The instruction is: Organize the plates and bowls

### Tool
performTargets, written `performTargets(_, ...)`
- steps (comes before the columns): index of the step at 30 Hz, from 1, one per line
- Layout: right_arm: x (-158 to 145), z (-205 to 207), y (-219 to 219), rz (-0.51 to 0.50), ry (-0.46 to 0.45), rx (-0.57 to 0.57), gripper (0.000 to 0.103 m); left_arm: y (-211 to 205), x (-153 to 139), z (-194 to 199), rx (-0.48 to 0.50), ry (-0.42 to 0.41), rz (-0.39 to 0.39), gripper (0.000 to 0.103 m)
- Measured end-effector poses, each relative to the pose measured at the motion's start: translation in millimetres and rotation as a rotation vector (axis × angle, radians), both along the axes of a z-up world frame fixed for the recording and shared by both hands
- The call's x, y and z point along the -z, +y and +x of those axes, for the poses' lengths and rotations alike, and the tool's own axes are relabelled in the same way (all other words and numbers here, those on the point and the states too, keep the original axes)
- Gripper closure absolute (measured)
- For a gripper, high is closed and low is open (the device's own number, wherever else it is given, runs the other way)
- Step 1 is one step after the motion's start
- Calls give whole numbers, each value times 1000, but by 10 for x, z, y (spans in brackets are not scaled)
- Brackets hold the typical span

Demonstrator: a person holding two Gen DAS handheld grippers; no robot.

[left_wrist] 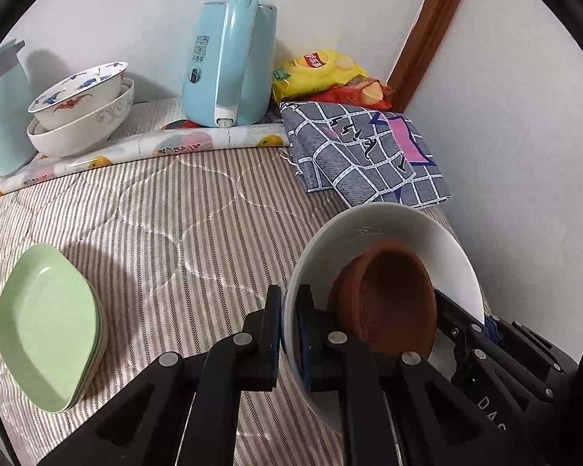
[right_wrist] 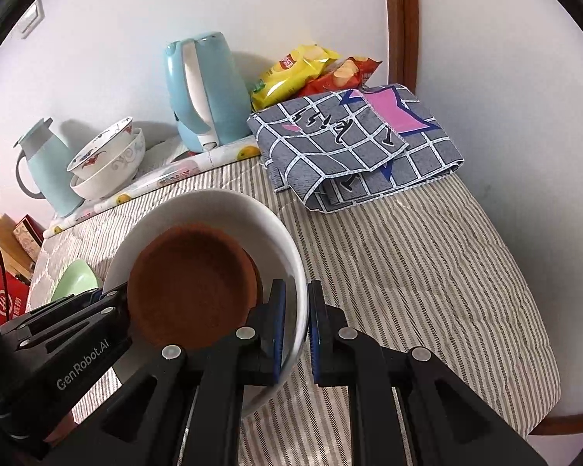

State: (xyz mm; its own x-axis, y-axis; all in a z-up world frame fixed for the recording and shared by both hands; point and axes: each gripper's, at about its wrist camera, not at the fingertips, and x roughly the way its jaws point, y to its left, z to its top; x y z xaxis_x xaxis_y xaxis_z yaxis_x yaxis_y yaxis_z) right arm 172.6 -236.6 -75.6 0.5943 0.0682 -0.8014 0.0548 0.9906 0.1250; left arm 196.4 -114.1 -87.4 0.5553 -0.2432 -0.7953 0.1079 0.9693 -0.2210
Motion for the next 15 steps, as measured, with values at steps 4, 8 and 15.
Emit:
performTargets(4,-27,-31,51,-3,-7,-4,92,59,-29,-41,-5,-6,-1,95)
performTargets(8,-40,-49,106,0,-11,-9,92,112,-50,-68,-10,-9,0,95)
performTargets(15,-71,-94,187,3,-21,-17,92,213,-99,-131,-20,-17,3,95)
